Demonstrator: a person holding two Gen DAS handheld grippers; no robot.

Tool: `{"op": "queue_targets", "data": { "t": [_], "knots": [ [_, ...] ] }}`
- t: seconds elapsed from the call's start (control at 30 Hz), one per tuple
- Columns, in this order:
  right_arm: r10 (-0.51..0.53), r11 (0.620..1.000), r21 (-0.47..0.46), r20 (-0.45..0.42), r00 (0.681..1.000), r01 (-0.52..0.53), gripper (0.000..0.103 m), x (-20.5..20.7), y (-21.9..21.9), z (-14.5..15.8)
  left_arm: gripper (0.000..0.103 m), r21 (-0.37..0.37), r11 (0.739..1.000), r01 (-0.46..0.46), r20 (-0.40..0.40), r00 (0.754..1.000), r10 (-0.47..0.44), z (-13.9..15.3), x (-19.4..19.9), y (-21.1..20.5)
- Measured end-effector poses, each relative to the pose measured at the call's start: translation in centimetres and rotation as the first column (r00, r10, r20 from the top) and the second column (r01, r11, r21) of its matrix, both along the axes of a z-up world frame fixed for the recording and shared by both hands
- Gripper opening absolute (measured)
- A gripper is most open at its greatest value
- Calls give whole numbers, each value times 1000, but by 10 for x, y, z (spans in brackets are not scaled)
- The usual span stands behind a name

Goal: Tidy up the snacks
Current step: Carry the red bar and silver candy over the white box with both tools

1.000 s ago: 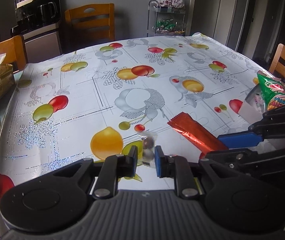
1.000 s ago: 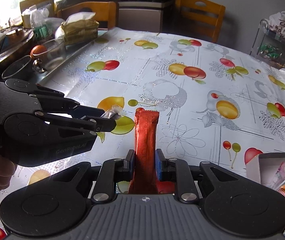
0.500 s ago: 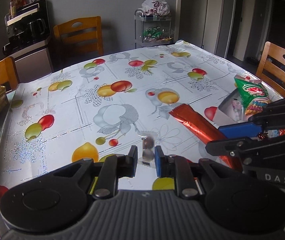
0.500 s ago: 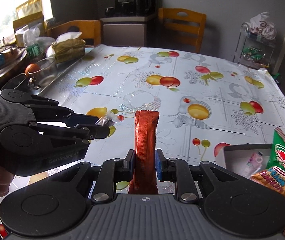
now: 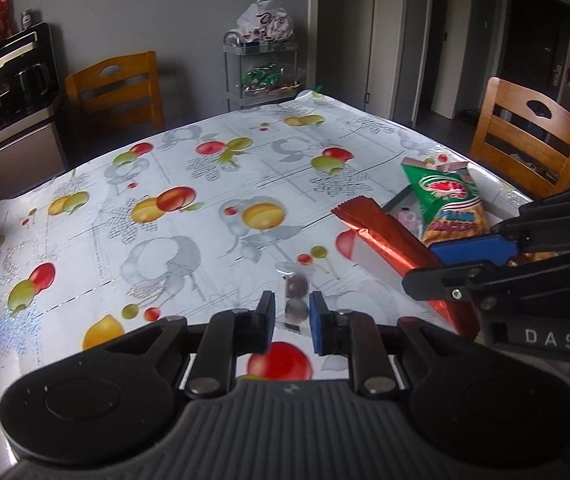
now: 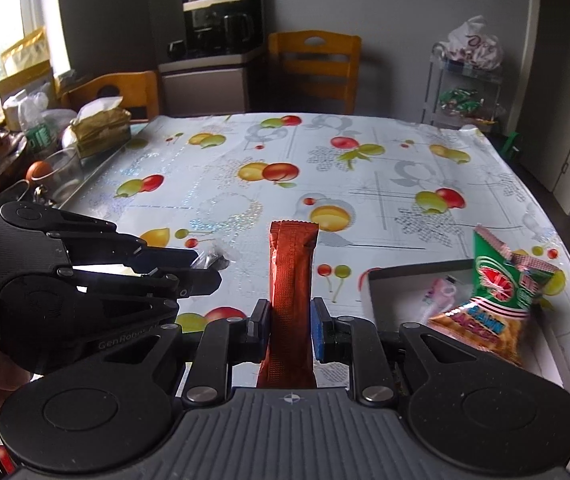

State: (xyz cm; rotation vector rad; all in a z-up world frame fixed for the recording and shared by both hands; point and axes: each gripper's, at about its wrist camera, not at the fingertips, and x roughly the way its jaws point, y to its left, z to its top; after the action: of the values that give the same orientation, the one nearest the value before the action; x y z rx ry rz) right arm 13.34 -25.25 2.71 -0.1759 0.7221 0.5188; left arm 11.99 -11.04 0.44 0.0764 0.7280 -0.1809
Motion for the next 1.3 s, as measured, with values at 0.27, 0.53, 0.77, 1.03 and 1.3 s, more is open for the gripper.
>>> {"op": "queue_targets", "data": {
  "t": [0.27, 0.53, 0.77, 1.03, 1.3],
  "knots": [
    [-68, 997, 41, 14, 998, 68, 23, -2, -32, 7, 14, 12, 999, 49, 11, 999, -50, 9, 2, -25],
    [-149, 986, 81, 23, 989, 147, 23, -2, -68, 13, 14, 17, 992, 122, 19, 992, -123, 17, 7, -55],
    [-222, 970, 106, 16, 975, 219, 23, -1, -102, 11, 14, 20, 981, 194, 6, 981, -194, 17, 12, -91],
    [-267, 956, 125, 5, 964, 264, 23, -1, -135, 7, 14, 23, 968, 250, 1, 968, -251, 19, 15, -127],
    [-283, 953, 112, -14, 959, 283, 23, 3, -159, 2, 15, 6, 963, 271, -15, 963, -271, 14, 23, -153]
  ]
}}
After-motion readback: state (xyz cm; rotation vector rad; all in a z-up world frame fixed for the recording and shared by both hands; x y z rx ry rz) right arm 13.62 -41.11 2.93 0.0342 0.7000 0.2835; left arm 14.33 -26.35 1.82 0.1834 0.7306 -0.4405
